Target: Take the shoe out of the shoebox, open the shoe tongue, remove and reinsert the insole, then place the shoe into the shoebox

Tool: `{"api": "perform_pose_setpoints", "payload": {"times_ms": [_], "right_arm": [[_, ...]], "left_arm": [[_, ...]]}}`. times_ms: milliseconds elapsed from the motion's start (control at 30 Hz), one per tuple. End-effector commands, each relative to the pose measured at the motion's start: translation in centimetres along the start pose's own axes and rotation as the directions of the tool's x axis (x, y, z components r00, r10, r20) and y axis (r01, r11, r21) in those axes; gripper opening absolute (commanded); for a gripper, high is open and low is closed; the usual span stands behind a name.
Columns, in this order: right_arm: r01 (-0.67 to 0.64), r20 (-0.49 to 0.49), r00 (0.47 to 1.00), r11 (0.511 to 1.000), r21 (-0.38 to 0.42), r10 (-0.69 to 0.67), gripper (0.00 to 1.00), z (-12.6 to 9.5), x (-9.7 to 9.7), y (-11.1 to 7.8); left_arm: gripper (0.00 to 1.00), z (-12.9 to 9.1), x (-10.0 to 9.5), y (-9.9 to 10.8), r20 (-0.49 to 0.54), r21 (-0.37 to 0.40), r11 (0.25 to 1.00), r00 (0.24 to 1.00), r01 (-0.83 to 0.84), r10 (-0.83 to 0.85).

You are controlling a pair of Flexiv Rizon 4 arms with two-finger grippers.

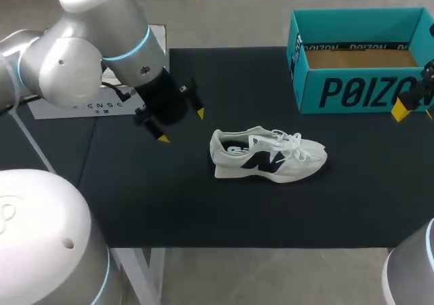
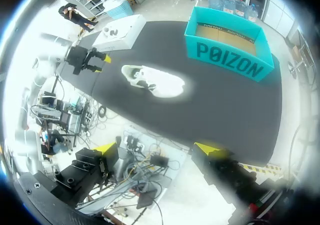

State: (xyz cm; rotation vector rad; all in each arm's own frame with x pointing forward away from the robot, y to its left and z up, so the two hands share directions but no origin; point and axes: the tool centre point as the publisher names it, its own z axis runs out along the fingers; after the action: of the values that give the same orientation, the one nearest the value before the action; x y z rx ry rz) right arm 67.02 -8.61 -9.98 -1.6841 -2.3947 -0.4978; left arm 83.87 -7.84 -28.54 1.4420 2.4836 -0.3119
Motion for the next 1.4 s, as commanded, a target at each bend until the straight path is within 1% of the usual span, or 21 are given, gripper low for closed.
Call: {"api": "perform_pose_setpoints", "payload": {"times_ms": [33,433,500,533,600,633,700,733,767,800,867,900,933,967,1033,1100,1133,1200,1267,1333,1400], "right_arm": [[-0.001,-0.001,1.0,1.0,0.005,0.001,1.0,0.0,0.0,0.2],[-0.001,-0.001,1.0,1.0,0.005,0.001,1.0,0.0,0.0,0.2],[-0.001,-0.001,1.0,1.0,0.005,0.001,1.0,0.0,0.0,0.2],[-0.001,-0.001,1.0,1.0,0.005,0.001,1.0,0.0,0.0,0.2],[-0.001,-0.001,1.0,1.0,0.005,0.001,1.0,0.0,0.0,0.2],[-0.001,-0.001,1.0,1.0,0.005,0.001,1.0,0.0,0.0,0.2],[-0.001,-0.001,1.0,1.0,0.005,0.001,1.0,0.0,0.0,0.2],[-0.001,-0.001,1.0,1.0,0.005,0.001,1.0,0.0,0.0,0.2],[-0.001,-0.001,1.0,1.0,0.005,0.001,1.0,0.0,0.0,0.2],[-0.001,-0.001,1.0,1.0,0.005,0.001,1.0,0.0,0.0,0.2],[-0.001,-0.001,1.0,1.0,0.005,0.001,1.0,0.0,0.0,0.2],[-0.001,-0.001,1.0,1.0,0.005,0.001,1.0,0.0,0.0,0.2],[-0.001,-0.001,1.0,1.0,0.005,0.001,1.0,0.0,0.0,0.2],[-0.001,-0.001,1.0,1.0,0.005,0.001,1.0,0.0,0.0,0.2],[-0.001,-0.001,1.0,1.0,0.005,0.001,1.0,0.0,0.0,0.2],[-0.001,-0.001,1.0,1.0,0.005,0.001,1.0,0.0,0.0,0.2],[-0.001,-0.001,1.0,1.0,0.005,0.001,1.0,0.0,0.0,0.2],[-0.001,-0.001,1.0,1.0,0.005,0.001,1.0,0.0,0.0,0.2],[-0.001,-0.001,1.0,1.0,0.005,0.001,1.0,0.0,0.0,0.2],[-0.001,-0.001,1.0,1.0,0.005,0.001,1.0,0.0,0.0,0.2],[-0.001,-0.001,1.0,1.0,0.005,0.001,1.0,0.0,0.0,0.2]], "left_arm": [[1.0,0.0,0.5,-0.1,0.037,-0.001,1.0,0.999,-0.002,0.002],[1.0,0.0,0.5,-0.1,0.037,-0.001,1.0,0.999,-0.002,0.002],[1.0,-0.2,1.0,-0.2,0.045,0.023,1.0,0.999,0.001,-0.002],[1.0,-0.3,1.3,-0.1,0.066,0.056,0.998,0.998,0.009,-0.012],[1.0,-0.5,2.4,-0.1,0.113,0.164,0.986,0.992,0.033,-0.052],[1.0,-0.5,3.0,0.0,0.13,0.175,0.984,0.989,0.044,-0.067],[1.0,-0.6,4.0,0.2,0.171,0.296,0.954,0.979,0.058,-0.112],[1.0,-0.5,4.5,0.2,0.182,0.295,0.953,0.976,0.062,-0.12],[1.0,-0.4,4.9,0.2,0.188,0.323,0.943,0.972,0.074,-0.141],[1.0,-0.4,5.2,0.1,0.203,0.38,0.922,0.965,0.077,-0.164],[1.0,-0.4,5.5,0.0,0.218,0.403,0.912,0.958,0.083,-0.183],[1.0,-0.4,5.6,-0.1,0.22,0.479,0.873,0.951,0.088,-0.216],[1.0,-0.4,5.6,-0.2,0.235,0.518,0.851,0.942,0.089,-0.241],[1.0,-0.4,5.7,-0.2,0.233,0.506,0.856,0.939,0.105,-0.253],[1.0,-0.1,5.6,-0.3,0.244,0.598,0.795,0.921,0.104,-0.303],[1.0,0.3,5.5,-0.4,0.238,0.624,0.771,0.908,0.129,-0.345],[1.0,0.5,5.4,-0.4,0.23,0.658,0.74,0.899,0.138,-0.372],[1.0,1.2,4.9,-0.9,0.205,0.663,0.731,0.898,0.165,-0.389],[1.0,1.5,4.5,-1.2,0.183,0.704,0.687,0.887,0.182,-0.423],[1.0,1.9,4.0,-1.5,0.17,0.695,0.684,0.873,0.222,-0.456],[1.0,2.3,3.5,-1.9,0.147,0.734,0.633,0.851,0.247,-0.504]]}}
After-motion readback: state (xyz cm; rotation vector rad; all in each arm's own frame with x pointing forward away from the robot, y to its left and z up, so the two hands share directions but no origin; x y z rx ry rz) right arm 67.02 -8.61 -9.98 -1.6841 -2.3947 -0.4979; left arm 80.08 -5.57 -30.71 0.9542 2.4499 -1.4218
